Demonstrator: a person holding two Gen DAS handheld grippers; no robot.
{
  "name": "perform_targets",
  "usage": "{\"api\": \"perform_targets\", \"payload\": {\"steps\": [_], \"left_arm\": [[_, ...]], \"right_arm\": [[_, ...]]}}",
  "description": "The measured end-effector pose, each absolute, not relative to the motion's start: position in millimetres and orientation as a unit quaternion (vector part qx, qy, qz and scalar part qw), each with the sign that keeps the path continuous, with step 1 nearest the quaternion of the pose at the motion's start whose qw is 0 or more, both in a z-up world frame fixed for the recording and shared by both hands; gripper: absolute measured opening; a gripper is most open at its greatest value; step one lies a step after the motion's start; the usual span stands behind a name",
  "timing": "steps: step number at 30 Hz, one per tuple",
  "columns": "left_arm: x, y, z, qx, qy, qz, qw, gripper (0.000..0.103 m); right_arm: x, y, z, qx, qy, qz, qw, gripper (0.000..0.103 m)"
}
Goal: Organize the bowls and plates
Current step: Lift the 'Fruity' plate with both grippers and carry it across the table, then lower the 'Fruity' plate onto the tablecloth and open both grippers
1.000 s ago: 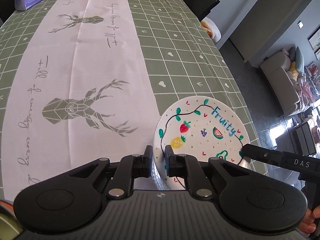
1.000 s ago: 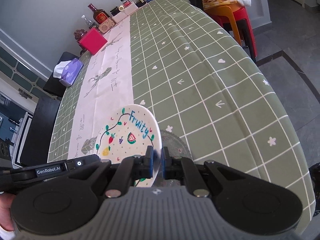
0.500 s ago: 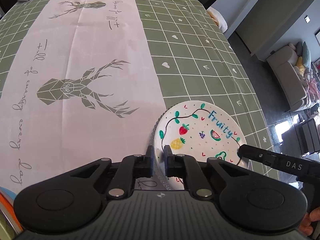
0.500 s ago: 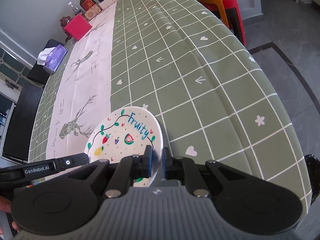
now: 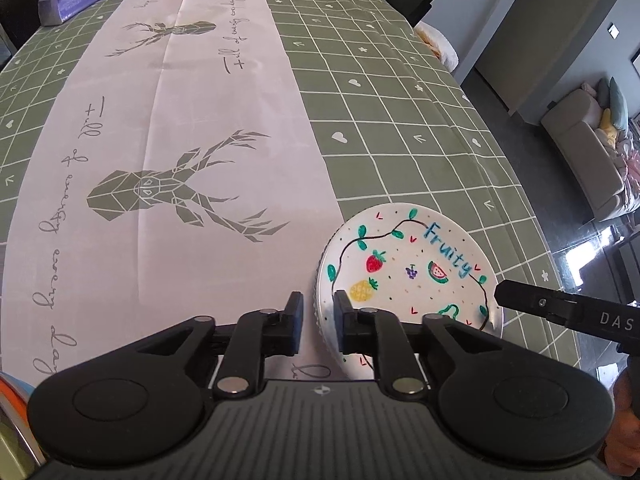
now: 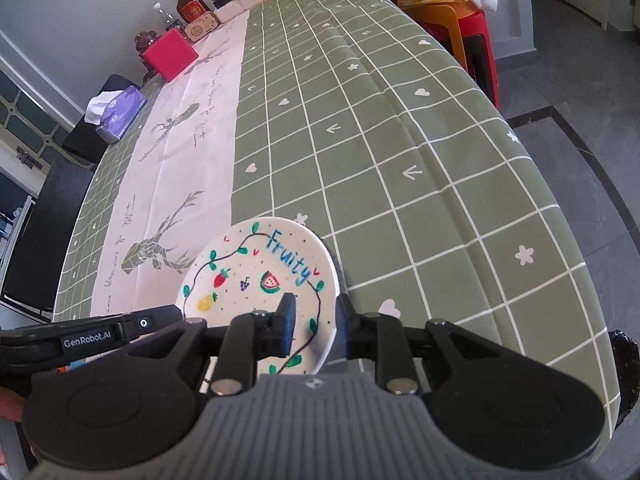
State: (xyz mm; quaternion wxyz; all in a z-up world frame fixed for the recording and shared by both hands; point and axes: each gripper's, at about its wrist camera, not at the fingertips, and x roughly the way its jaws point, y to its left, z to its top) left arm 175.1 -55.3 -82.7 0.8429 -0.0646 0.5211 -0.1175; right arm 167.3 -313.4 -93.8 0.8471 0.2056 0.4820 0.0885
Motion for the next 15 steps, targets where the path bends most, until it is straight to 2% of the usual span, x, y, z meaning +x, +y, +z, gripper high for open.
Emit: {"api": "perform_targets", "payload": {"steps": [2, 5, 10, 11, 15], "left_arm": [[173.1, -55.8, -78.9, -0.056, 0.510, -0.116, 0.850, 0.039], [171.0, -57.4, -72.1, -0.052, 0.499, -0.124, 0.856, 0.051], [166.0, -62.6, -62.0, -0.038, 0.490, -0.137, 0.860, 0.052], [164.2, -63.6, -59.8, -0.030, 0.489, -0.139, 0.861, 0.052], [153.4, -65.9, -51.0, 0.010, 0.483, -0.170, 0.859, 0.052]], "right_arm": [[166.0, -313.5, -91.7, 0.205, 0.475, 0.088, 0.851, 0.031], [165.2, -312.8, -89.2, 0.203, 0.466, 0.087, 0.856, 0.038], [160.3, -309.6, -83.5, 0.194, 0.448, 0.095, 0.868, 0.042], [159.3, -308.8, -82.0, 0.191, 0.445, 0.095, 0.870, 0.045], [154.0, -305.8, -77.8, 0.194, 0.440, 0.099, 0.871, 0.047]]}}
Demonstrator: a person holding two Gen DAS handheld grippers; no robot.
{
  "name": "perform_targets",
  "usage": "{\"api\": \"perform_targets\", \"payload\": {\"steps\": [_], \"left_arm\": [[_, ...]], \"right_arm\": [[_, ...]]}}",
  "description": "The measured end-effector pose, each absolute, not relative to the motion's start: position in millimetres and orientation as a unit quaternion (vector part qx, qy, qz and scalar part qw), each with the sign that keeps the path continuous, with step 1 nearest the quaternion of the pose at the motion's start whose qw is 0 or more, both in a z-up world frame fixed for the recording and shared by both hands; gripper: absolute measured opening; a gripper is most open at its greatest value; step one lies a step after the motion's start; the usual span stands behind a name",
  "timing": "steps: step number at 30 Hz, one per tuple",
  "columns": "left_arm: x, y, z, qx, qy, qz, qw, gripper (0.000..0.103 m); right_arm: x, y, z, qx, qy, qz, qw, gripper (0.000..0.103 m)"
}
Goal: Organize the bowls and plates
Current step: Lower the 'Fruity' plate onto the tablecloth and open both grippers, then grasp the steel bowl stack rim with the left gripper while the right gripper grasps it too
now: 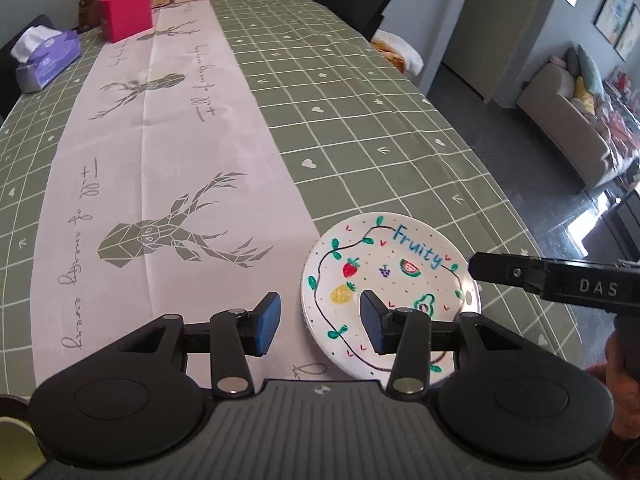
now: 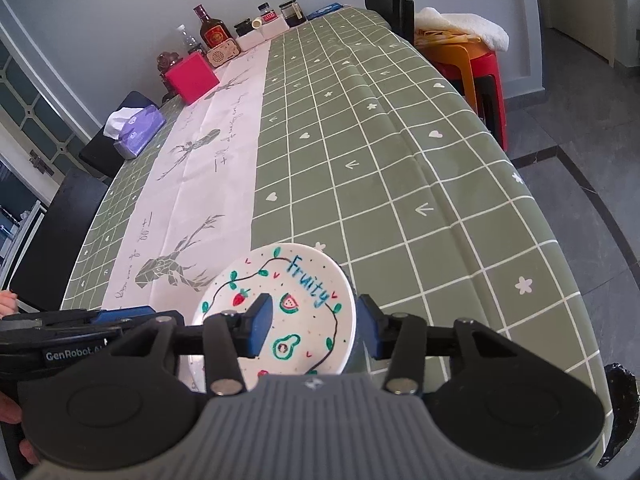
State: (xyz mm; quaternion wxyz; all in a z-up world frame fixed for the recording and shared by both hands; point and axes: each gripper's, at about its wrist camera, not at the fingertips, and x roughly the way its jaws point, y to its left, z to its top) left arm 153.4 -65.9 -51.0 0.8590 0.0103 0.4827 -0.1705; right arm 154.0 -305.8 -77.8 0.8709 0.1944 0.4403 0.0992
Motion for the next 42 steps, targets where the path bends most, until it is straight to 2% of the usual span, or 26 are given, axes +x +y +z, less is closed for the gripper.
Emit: {"api": "perform_targets", "payload": {"steps": [5, 12, 28, 33, 36, 42], "left_arm": [[139.9, -69.8, -41.0, 0.081, 0.474, -0.229, 0.847, 0.052], [134.2, -65.0, -30.1, 0.159, 0.488, -0.274, 0.813, 0.052], [155.5, 19.8, 14.2, 0.216, 0.527, -0.306, 0.763, 0.053], [155.4, 59.2, 13.0, 0.219, 0.545, -0.295, 0.754, 0.059], [154.9, 80.5, 10.6, 0.218, 0.549, -0.286, 0.754, 0.060], [156.0, 113.9, 1.5, 0.210, 0.560, -0.275, 0.753, 0.071]], "right_arm": [[144.5, -298.8, -80.2, 0.231, 0.453, 0.123, 0.852, 0.048], [136.6, -268.4, -70.5, 0.211, 0.476, 0.143, 0.842, 0.049], [130.9, -178.2, -51.0, 0.175, 0.527, 0.225, 0.801, 0.062], [133.6, -144.7, -44.1, 0.166, 0.538, 0.248, 0.788, 0.064], [134.7, -124.7, -42.6, 0.153, 0.546, 0.255, 0.784, 0.070], [138.0, -92.9, -48.1, 0.142, 0.570, 0.264, 0.765, 0.073]]}}
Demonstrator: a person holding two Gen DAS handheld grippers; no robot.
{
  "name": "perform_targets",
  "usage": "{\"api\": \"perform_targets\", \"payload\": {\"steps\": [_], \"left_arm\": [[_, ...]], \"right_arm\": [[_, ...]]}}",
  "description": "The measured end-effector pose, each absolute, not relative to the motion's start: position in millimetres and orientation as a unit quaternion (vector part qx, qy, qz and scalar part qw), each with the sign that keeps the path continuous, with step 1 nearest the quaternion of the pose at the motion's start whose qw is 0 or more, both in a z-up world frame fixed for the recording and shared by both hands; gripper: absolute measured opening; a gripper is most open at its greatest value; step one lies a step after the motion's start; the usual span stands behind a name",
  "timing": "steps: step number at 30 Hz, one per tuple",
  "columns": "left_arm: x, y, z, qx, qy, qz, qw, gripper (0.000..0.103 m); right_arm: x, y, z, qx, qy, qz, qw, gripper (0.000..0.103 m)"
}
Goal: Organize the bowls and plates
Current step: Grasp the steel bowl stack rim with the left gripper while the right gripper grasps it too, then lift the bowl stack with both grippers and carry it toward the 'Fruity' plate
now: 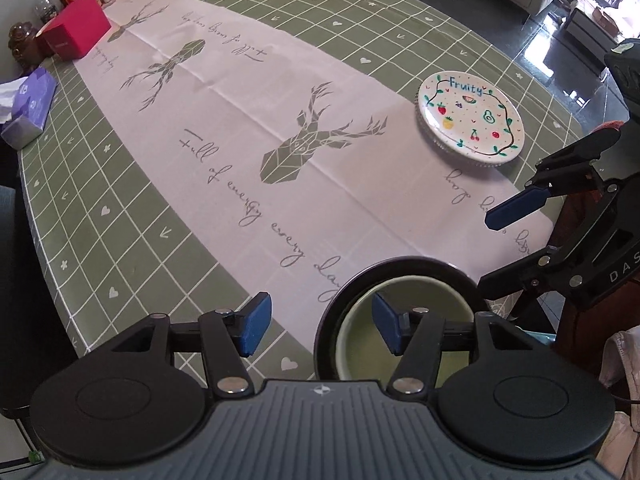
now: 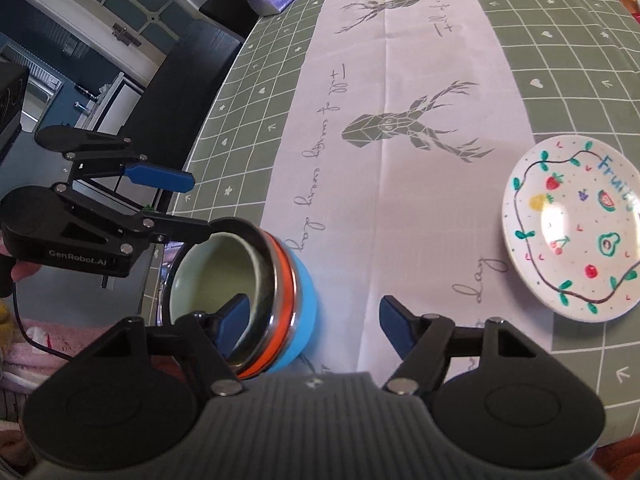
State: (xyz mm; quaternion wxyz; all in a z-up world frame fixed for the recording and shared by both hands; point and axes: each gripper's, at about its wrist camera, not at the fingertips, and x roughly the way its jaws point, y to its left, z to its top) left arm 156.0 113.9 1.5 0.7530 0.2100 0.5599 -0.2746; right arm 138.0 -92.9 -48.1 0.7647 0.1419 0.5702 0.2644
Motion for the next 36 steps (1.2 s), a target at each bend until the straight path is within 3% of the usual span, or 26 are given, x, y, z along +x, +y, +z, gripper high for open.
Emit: {"api": "perform_targets", "payload": {"steps": [8, 19, 24, 36], "left_arm": [[152.5, 133.2, -20.2, 0.188, 0.583, -0.278, 0.740, 0.081], [151.8, 142.2, -54.9, 0.155, 0.611, -0.287, 0.721, 0.081], [154.8, 144.4, -64.2, 0.132, 0.625, -0.288, 0.714, 0.075], [154.6, 145.8, -74.2, 0.043, 0.657, -0.302, 0.690, 0.064]], "right_arm": [[143.4, -64.6, -65.3, 0.125, 0.606, 0.260, 0.741, 0.077], [149.1, -44.4, -91.4, 0.131, 0.641, 0.250, 0.713, 0.077], [149.2, -38.8, -98.8, 0.139, 0.652, 0.249, 0.702, 0.076], [150.6, -41.1, -110.8, 0.198, 0.664, 0.234, 0.682, 0.056]]}}
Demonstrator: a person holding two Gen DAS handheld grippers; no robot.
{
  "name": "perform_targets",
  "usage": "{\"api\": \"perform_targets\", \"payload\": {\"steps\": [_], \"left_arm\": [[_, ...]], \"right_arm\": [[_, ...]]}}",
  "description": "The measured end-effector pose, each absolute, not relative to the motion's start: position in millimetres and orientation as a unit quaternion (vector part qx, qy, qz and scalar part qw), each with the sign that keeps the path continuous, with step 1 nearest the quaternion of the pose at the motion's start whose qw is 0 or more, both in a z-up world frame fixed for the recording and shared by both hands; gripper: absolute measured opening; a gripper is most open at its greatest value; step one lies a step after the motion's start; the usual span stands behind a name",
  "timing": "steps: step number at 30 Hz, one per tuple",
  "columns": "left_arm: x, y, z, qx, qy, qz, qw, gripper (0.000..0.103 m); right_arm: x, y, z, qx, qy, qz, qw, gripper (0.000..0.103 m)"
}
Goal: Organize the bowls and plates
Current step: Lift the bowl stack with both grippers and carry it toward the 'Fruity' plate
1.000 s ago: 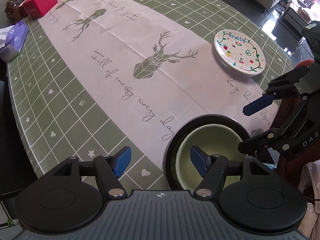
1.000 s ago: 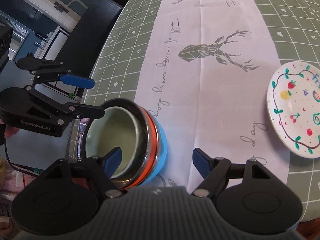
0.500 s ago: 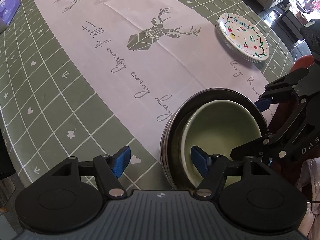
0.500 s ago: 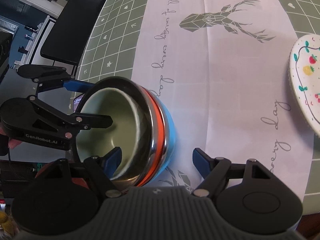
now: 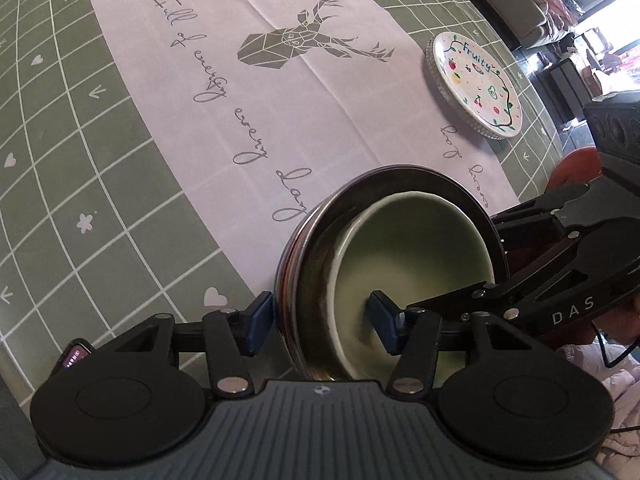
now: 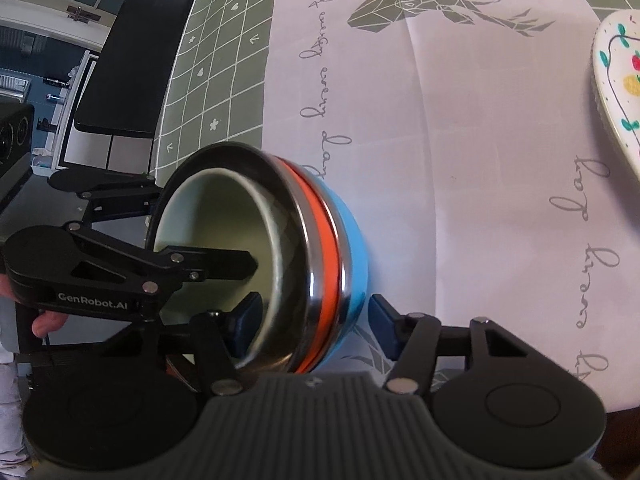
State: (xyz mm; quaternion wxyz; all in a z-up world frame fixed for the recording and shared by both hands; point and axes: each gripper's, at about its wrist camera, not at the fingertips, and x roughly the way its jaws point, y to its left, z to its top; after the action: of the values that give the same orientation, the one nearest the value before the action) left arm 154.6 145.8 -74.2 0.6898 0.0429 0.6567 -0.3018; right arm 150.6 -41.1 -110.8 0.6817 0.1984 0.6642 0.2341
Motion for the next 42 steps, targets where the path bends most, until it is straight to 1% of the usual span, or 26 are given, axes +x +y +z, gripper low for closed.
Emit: {"api": "perform_targets", "payload": {"steps": [3, 12, 22, 27, 31, 33, 35, 39, 42], "left_arm": [[155.2, 146.6, -75.0, 0.029, 0.659, -0.294, 0.692, 0.062], [154.3, 152.2, -67.9, 0.000, 0.645, -0.273, 0.713, 0.049], [171.5, 140.4, -77.2, -0.079, 0.633, -0.237, 0.733, 0.049], [173.9, 135.4, -75.5, -0.071, 0.641, -0.231, 0.729, 0.048], [172.9, 136.3, -75.7, -0.071, 0.643, -0.228, 0.727, 0.048], [169.8, 134.4, -75.7, -0.062, 0.642, -0.234, 0.728, 0.051], [163.6, 132.3, -76.2, -0.052, 0.638, -0.241, 0.730, 0.058], [153.8, 133.1, -74.6, -0.058, 0.614, -0.237, 0.751, 0.056], [152.2, 135.5, -74.6, -0.070, 0.608, -0.229, 0.757, 0.054]], "right_arm": [[150.4, -43.1, -111.1, 0.207, 0.662, 0.228, 0.684, 0.053], [155.0, -53.5, -111.6, 0.213, 0.663, 0.212, 0.685, 0.046], [187.9, -80.8, -103.6, 0.212, 0.648, 0.164, 0.713, 0.045], [193.7, -84.9, -101.4, 0.205, 0.643, 0.165, 0.719, 0.044], [190.6, -82.5, -98.2, 0.191, 0.641, 0.171, 0.723, 0.047], [188.3, -80.8, -97.8, 0.190, 0.643, 0.175, 0.721, 0.052], [185.3, -78.4, -98.4, 0.181, 0.645, 0.178, 0.721, 0.052], [180.1, -79.8, -101.0, 0.186, 0.644, 0.181, 0.720, 0.053], [178.8, -78.6, -101.1, 0.188, 0.640, 0.183, 0.722, 0.049]]}}
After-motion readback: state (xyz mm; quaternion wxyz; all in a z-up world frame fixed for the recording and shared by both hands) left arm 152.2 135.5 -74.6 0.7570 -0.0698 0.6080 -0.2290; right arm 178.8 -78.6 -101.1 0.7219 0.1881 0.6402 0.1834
